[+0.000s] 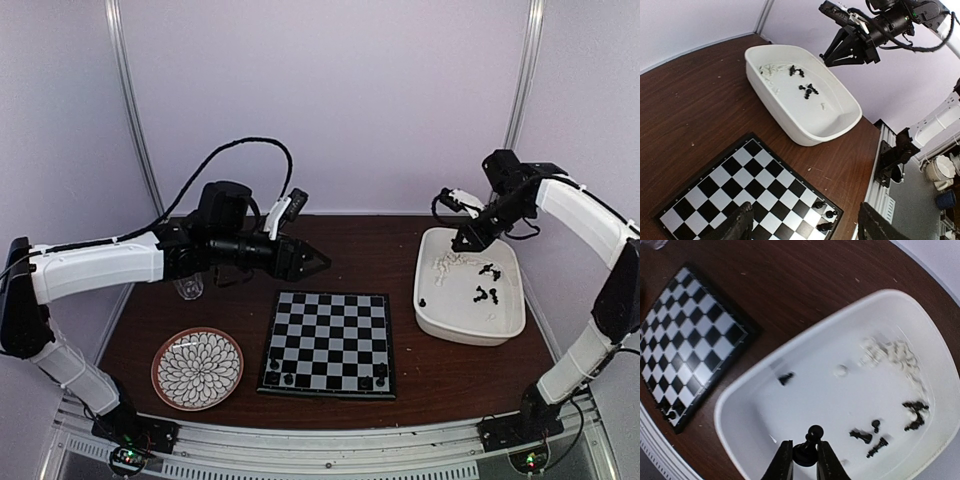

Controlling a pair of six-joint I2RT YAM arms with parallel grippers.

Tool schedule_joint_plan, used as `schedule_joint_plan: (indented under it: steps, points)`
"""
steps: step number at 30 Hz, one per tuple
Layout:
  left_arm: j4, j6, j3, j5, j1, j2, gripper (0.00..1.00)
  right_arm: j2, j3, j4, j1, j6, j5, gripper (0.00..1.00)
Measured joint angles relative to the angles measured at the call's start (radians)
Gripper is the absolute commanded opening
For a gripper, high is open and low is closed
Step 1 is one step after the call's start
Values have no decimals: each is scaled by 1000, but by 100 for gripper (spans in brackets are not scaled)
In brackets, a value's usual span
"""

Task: Set up the chess pieces on the board
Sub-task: Place the pawn at g7.

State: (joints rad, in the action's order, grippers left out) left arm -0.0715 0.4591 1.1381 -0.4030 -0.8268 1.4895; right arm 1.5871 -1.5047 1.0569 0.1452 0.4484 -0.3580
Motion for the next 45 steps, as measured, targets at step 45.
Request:
schedule_joint_plan:
  steps: [45]
  points:
    - [255,409,193,-521,-98,283,40,-19,-150,186,636,159,-288,19]
